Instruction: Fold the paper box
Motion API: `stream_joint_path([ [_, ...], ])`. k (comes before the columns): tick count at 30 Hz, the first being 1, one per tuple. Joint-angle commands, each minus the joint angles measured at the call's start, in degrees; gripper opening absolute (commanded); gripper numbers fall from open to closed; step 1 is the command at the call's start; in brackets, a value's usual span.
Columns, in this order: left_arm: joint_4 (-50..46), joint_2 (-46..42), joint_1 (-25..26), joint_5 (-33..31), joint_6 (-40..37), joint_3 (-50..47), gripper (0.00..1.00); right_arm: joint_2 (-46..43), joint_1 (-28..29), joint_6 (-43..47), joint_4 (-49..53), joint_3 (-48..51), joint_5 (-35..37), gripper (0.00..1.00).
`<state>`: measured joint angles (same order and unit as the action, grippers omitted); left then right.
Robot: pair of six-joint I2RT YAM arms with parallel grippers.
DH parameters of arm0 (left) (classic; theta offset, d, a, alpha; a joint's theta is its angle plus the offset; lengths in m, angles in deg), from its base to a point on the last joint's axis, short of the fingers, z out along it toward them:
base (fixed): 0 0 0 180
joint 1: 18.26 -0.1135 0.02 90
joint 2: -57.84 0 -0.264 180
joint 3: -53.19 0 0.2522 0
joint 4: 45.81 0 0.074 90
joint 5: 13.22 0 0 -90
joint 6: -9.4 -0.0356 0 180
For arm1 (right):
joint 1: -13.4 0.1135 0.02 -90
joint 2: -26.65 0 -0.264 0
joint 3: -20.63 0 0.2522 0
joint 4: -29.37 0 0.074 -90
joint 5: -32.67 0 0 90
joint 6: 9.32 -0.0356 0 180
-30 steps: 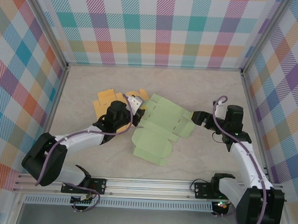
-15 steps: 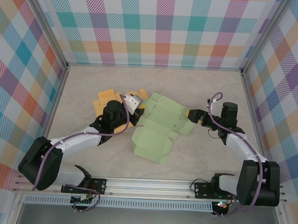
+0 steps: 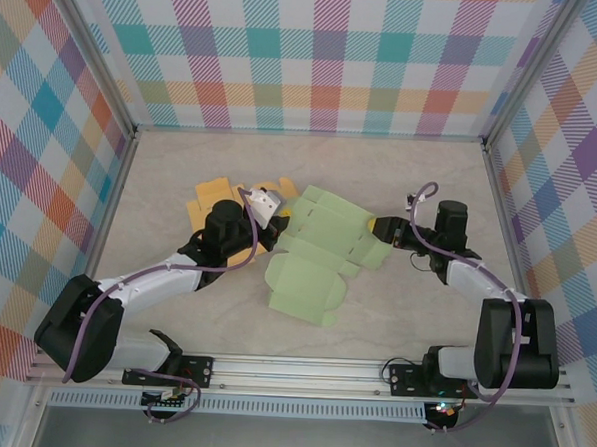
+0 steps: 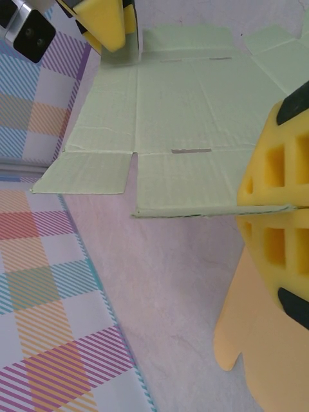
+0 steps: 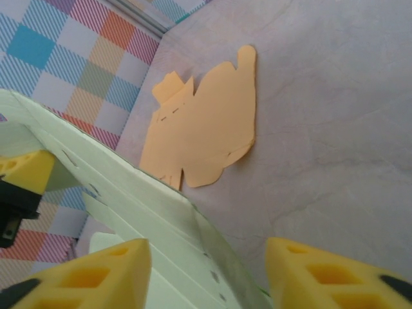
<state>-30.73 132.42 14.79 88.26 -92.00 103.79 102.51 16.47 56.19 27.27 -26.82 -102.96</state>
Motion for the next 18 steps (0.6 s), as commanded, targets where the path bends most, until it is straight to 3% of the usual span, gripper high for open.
stream_joint_path([
  [1, 0.9, -1.3, -0.5, 0.4, 0.2, 0.2, 0.0, -0.5, 0.8, 0.3, -2.9, -0.7, -0.2, 0.32],
  [4, -0.3, -1.4, -0.5, -0.1, 0.2, 0.6, 0.0, -1.9, 0.8, 0.9, -1.8, -0.9, 0.8, 0.11],
  [7, -3.1, -1.6, -0.9, -0.7, 0.8, 2.1, 0.0, -4.8, 1.2, 3.8, 1.9, -1.3, 2.9, 0.03],
  [16, -15.9, -7.9, -5.2, 3.2, -5.9, 10.2, 0.51, -14.0, 6.7, 19.7, 22.3, -7.9, 10.1, 0.0],
  [18, -17.8, -9.8, -6.1, 4.4, -8.4, 11.8, 0.58, -15.7, 6.9, 21.0, 23.6, -8.5, 10.5, 0.0],
])
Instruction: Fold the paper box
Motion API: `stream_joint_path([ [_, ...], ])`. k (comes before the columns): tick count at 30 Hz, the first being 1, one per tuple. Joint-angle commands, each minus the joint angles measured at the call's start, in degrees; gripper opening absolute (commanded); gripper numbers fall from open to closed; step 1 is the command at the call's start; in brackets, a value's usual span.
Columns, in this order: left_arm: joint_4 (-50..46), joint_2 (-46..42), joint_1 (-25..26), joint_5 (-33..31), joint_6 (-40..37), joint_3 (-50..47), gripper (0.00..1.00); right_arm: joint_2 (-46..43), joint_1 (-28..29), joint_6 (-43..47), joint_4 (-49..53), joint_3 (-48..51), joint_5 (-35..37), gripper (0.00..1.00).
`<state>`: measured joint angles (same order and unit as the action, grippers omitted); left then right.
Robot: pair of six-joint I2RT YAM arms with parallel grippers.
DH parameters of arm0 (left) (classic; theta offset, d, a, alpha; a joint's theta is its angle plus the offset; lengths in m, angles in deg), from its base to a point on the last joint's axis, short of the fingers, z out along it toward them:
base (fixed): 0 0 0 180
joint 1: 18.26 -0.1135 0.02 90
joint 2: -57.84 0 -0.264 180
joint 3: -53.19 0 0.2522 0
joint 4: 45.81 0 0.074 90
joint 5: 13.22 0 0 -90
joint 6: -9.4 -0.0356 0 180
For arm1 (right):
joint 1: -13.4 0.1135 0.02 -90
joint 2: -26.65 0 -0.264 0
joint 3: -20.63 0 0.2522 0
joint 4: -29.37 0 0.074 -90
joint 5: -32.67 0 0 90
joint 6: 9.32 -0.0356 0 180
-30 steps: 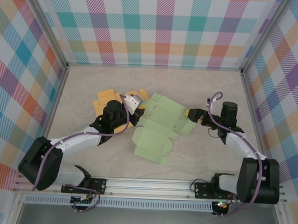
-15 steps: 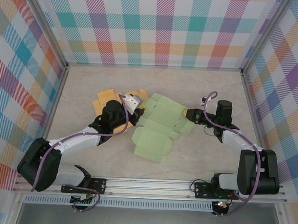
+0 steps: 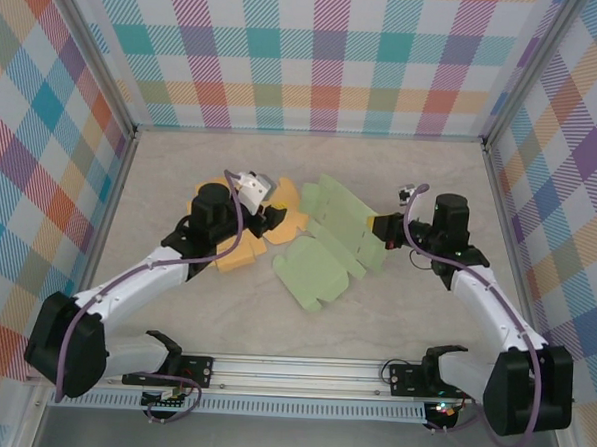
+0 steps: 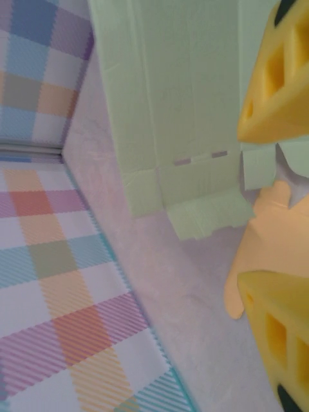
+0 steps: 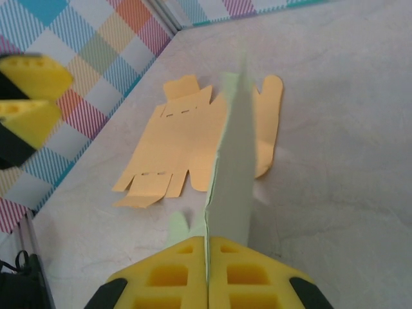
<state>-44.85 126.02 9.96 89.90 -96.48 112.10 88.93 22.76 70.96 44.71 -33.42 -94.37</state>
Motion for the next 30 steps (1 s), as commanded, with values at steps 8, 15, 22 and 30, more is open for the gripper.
stream_joint_path([
  [8, -15.5, 1.2, -1.4, 17.4, -21.9, 14.9, 0.64, -5.2, 3.8, 11.9, 10.3, -6.9, -1.0, 0.0],
  [15, -26.0, 9.4, -1.0, 24.4, -36.1, 25.5, 0.63, -5.1, 8.0, 14.9, 14.5, -10.5, -0.7, 0.0],
  [22, -44.6, 16.9, -0.8, 27.0, -46.6, 38.0, 0.63, -4.9, 9.9, 14.9, 14.7, -11.0, 0.7, 0.0],
  [30, -53.5, 20.5, 0.2, 27.1, -51.1, 41.8, 0.61, -4.5, 10.4, 17.1, 14.8, -11.7, 1.5, 0.0],
])
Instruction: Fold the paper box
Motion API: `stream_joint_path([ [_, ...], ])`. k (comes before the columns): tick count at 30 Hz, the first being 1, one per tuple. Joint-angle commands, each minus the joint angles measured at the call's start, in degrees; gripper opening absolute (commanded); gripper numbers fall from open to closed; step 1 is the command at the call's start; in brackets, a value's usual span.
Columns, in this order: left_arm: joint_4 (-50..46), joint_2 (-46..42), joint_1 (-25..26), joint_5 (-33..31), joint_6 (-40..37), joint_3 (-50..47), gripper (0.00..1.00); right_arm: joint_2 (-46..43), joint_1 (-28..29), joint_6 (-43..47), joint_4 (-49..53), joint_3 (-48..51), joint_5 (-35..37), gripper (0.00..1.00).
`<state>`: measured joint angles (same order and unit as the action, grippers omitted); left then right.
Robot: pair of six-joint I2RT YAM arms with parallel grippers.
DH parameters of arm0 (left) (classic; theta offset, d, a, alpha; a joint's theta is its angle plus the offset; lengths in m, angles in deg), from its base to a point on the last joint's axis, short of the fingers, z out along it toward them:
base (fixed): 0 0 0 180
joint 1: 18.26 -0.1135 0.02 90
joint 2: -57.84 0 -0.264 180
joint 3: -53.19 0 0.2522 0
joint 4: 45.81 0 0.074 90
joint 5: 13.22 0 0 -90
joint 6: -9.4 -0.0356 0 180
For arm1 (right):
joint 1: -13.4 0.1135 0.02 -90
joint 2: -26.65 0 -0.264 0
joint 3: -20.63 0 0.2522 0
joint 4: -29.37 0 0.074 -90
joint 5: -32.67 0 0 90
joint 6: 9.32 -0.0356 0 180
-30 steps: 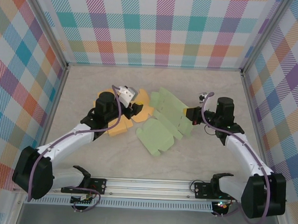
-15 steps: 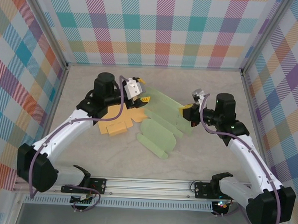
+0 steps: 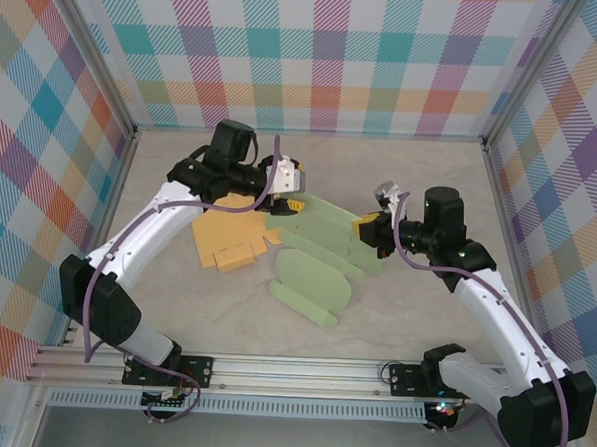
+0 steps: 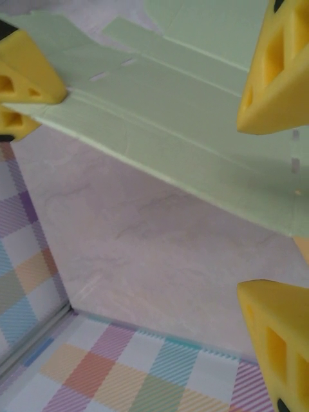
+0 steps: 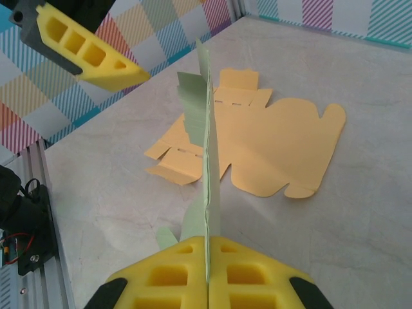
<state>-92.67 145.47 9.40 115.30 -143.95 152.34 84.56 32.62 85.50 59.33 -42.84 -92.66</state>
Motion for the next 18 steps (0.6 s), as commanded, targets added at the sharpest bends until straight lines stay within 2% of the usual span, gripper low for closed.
stream_joint_path([
  [1, -6.1, 1.7, 1.0, 1.1, -3.7, 2.1, 0.6, -0.2, 0.6, 2.6, 0.2, -2.4, -0.2, 0.0],
  [6, -9.0, 5.3, 1.9, -1.9, -3.8, 5.9, 0.58, -0.1, 0.8, 2.7, 0.2, -2.7, -0.6, 0.0],
  [18, -9.4, 8.6, 2.8, -6.2, -4.1, 7.5, 0.56, -0.2, 1.1, 2.9, 0.2, -2.5, -0.2, 0.0],
])
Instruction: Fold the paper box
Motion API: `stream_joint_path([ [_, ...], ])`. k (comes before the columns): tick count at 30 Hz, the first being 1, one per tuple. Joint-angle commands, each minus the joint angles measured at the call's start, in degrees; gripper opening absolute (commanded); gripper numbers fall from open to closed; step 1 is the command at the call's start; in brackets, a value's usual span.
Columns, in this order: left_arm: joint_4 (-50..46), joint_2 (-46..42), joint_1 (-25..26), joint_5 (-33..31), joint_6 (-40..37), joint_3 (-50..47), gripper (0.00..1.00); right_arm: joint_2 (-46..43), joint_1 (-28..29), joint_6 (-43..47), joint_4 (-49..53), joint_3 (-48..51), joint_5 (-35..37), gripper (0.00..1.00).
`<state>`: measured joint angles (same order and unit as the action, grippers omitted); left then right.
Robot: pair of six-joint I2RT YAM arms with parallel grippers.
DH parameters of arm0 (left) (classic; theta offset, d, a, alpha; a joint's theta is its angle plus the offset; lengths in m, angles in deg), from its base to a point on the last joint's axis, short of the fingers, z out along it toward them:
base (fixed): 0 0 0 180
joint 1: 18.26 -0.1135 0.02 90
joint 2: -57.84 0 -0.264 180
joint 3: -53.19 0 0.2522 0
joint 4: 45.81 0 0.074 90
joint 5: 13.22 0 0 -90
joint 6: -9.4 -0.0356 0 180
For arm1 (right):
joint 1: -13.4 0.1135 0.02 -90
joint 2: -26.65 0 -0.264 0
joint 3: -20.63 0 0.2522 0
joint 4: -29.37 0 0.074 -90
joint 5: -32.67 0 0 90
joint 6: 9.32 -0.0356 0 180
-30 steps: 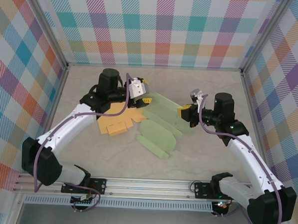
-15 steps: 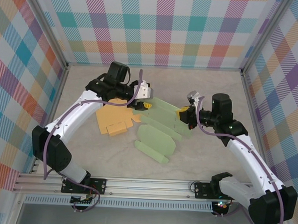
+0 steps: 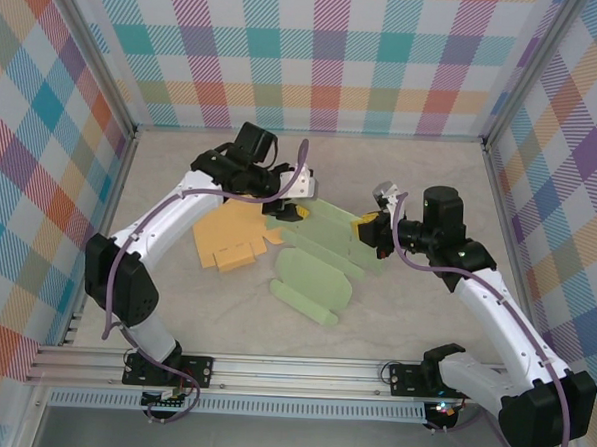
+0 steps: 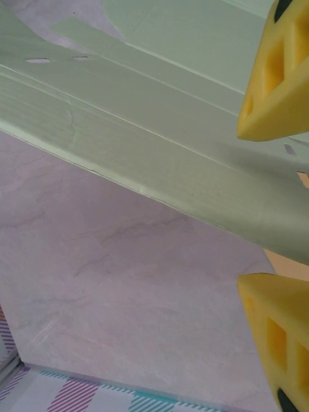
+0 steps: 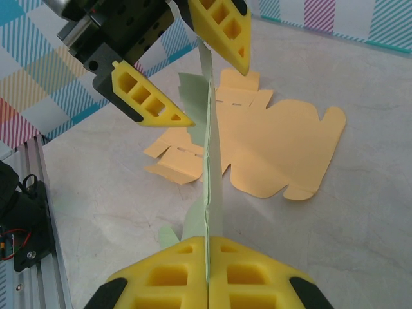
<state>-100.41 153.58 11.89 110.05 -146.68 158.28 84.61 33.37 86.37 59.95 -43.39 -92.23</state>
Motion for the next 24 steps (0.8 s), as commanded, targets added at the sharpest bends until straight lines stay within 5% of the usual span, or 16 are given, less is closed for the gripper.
stream_joint_path([
  [1, -1.8, 0.7, 0.3, -1.0, -1.3, 1.9, 0.53, -0.1, 0.5, 2.1, -0.4, -1.9, -0.5, 0.0],
  [9, -3.7, 1.5, 0.6, -2.3, -1.6, 2.9, 0.09, 0.4, 0.5, 1.6, -1.5, -1.5, 1.6, 0.0],
  [12, -1.3, 0.7, 1.0, -4.6, -0.6, 1.2, 0.02, 0.7, 0.4, 0.9, -1.6, -1.2, 3.6, 0.0],
  [17, 9.7, -2.4, 3.2, -13.4, 3.1, -6.6, 0.0, 1.1, 0.4, -2.4, -2.8, 1.0, 9.5, 0.18],
  [24, 23.0, -2.6, 9.3, -32.3, 8.3, -15.9, 0.0, 0.7, 0.5, -9.5, -0.4, 1.8, 19.8, 0.57],
])
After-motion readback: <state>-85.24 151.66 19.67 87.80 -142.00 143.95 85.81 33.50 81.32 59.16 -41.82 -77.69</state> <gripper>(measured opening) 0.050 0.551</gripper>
